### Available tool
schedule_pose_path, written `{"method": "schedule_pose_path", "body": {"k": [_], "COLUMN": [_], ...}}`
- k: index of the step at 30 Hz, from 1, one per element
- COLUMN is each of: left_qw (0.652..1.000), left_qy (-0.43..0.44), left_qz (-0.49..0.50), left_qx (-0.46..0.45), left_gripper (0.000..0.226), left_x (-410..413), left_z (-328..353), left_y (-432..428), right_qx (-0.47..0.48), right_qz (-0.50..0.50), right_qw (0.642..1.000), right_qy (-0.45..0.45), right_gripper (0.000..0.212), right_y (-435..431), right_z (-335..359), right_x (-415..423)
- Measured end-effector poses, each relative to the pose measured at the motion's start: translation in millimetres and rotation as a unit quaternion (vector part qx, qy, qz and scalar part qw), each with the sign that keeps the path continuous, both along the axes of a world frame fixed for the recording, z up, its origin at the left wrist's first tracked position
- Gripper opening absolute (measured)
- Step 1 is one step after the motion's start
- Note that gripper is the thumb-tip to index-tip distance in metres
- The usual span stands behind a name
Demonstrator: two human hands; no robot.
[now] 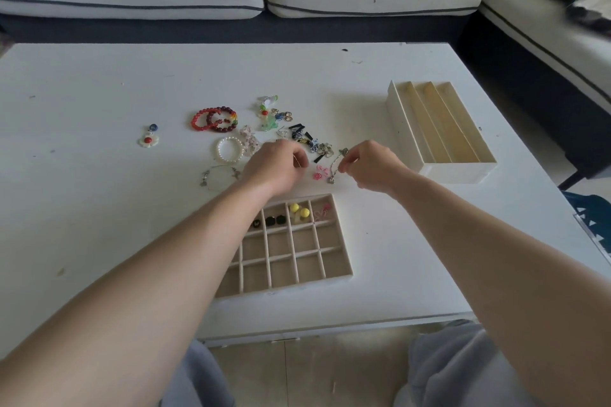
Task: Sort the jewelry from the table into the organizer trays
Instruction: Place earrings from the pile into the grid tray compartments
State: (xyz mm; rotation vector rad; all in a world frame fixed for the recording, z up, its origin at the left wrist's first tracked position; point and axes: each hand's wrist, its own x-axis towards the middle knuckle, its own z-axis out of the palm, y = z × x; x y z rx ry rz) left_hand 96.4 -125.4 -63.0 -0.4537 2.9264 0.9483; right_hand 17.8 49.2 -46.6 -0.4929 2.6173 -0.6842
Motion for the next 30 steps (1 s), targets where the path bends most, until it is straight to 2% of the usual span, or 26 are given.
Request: {"method": "schedule_pose_path", "body": {"k": [2, 6, 10, 15, 18, 21, 25, 28, 30], "left_qw": [1.0, 0.998, 0.996, 0.998, 0.999, 0.988, 0.95, 0.925, 0.906], "left_qy": [0.001, 0.003, 0.012, 0.019, 0.027, 0.032, 0.008, 0.0, -0.01], "left_qz": [-0.019, -0.048, -0.057, -0.037, -0.013, 0.007, 0.051, 0.066, 0.075], "left_qx": [-0.022, -0.031, -0.068, -0.038, 0.035, 0.153, 0.309, 0.374, 0.416], "left_gripper": [0.011, 0.016, 0.005, 0.001, 0.004, 0.007, 0.006, 0.008, 0.007], "left_x": [-4.3, -10.3, -11.8, -11.7, -9.7, -4.9, 8.0, 14.4, 16.4], "left_z": [-7.2, -12.7, -17.1, -16.3, -8.5, 7.2, 21.8, 28.4, 32.6], "left_y": [2.8, 9.1, 11.3, 9.2, 4.6, -1.3, -13.4, -19.6, -21.0], "right_qx": [0.004, 0.018, 0.017, -0.008, -0.019, -0.071, -0.162, -0.214, -0.238], "right_qz": [-0.005, -0.017, -0.013, 0.032, 0.087, 0.125, 0.109, 0.091, 0.089], "right_qw": [1.0, 0.999, 1.0, 0.999, 0.996, 0.989, 0.975, 0.957, 0.949], "right_qy": [0.006, 0.021, 0.019, -0.006, -0.014, -0.031, -0.106, -0.174, -0.189], "right_gripper": [0.023, 0.029, 0.026, 0.03, 0.041, 0.043, 0.031, 0.022, 0.019], "right_y": [-4.2, -12.3, -19.3, -22.8, -23.4, -24.3, -24.3, -23.7, -22.7], "right_z": [-2.8, -7.7, -13.2, -12.1, -6.1, -2.9, 3.7, 10.9, 14.6], "right_x": [-3.3, -5.5, -7.9, -3.5, 3.5, 8.7, 14.1, 18.2, 19.4]}}
